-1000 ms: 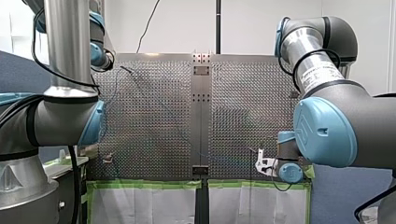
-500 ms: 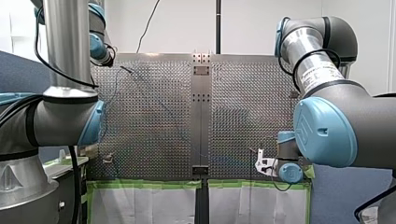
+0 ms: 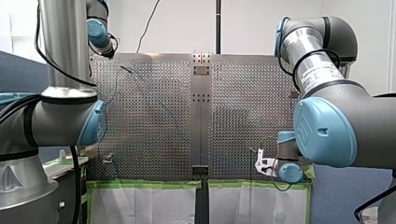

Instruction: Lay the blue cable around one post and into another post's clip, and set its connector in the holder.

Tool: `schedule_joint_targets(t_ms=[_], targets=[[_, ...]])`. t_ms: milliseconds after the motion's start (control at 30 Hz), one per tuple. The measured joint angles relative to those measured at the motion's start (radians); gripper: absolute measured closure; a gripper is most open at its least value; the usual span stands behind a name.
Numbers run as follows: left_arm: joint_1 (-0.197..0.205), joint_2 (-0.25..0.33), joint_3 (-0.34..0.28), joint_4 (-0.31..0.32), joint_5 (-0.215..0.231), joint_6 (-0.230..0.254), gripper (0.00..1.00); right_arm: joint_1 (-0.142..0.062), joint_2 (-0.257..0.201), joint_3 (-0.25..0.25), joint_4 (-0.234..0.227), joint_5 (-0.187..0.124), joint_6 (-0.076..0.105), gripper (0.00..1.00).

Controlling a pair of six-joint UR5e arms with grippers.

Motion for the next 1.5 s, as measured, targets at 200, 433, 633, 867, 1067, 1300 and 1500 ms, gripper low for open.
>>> schedule_joint_targets(t_ms=[200,433,633,867,1067,1300,1500], targets=[[-0.021,-0.004,0.047,-0.056,0.023,0.056,0.00,0.000,0.000,0.000,-0.001,0.000,0.000,1.00],[-0.047,-0.005,0.070,-0.122,0.015,0.122,0.00,0.000,0.000,-0.001,-0.001,-0.001,0.000,1.00],[-0.065,-0.005,0.074,-0.183,0.002,0.183,0.00,0.000,0.000,-0.001,-0.001,-0.001,0.000,1.00],[-0.073,-0.006,0.074,-0.249,0.000,0.246,0.00,0.000,0.000,-0.001,-0.001,-0.001,0.000,1.00],[-0.075,-0.007,0.074,-0.309,0.000,0.261,0.00,0.000,0.000,-0.001,-0.002,-0.001,0.000,1.00],[-0.076,-0.007,0.074,-0.376,0.000,0.261,0.00,0.000,0.000,-0.001,-0.002,-0.002,0.000,1.00],[-0.075,-0.007,0.074,-0.430,0.000,0.261,0.00,0.001,0.000,-0.001,-0.002,-0.002,0.000,1.00]])
